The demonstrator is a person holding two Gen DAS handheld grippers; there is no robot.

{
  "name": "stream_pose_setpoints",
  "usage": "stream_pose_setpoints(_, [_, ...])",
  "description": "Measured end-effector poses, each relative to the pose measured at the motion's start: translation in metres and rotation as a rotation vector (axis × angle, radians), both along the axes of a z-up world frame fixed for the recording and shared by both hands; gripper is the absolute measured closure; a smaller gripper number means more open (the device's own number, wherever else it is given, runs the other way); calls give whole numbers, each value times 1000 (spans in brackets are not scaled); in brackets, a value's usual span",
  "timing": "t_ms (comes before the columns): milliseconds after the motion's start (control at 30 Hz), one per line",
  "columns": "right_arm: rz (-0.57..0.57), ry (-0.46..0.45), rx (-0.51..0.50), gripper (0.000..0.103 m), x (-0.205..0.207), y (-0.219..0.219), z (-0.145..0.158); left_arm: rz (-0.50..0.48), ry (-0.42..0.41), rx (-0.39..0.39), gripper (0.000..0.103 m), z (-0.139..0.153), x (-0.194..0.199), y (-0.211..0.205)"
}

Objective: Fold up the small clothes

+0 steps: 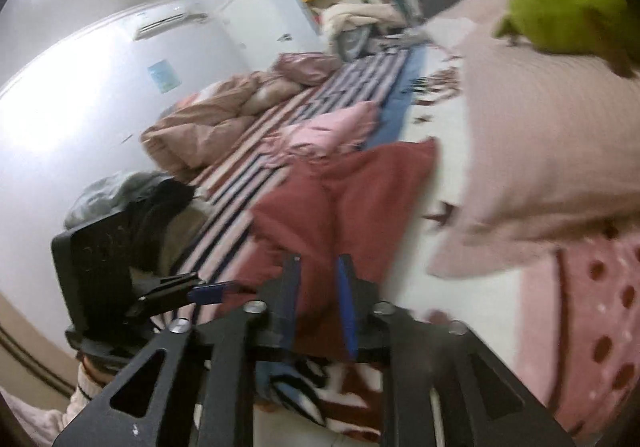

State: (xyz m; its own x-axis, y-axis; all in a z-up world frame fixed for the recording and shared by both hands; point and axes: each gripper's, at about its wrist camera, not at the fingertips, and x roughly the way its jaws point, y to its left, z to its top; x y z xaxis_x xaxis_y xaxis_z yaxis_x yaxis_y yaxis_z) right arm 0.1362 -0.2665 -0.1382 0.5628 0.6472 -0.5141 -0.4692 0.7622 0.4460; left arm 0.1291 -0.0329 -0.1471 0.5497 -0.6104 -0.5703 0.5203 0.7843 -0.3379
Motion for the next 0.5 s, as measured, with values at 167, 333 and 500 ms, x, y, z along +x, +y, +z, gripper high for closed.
stream_pose_setpoints(167, [133,-57,-27,82,-8,52,9,139,-22,62,47,4,-11,41])
stream_pose_setpoints(333, [105,19,-195,84,-3,75,-18,191,-10,11,47,-1,-8,65])
stream_pose_setpoints(500, [8,111,-298,95,15,67,-41,222,-19,-2,47,-4,3,75])
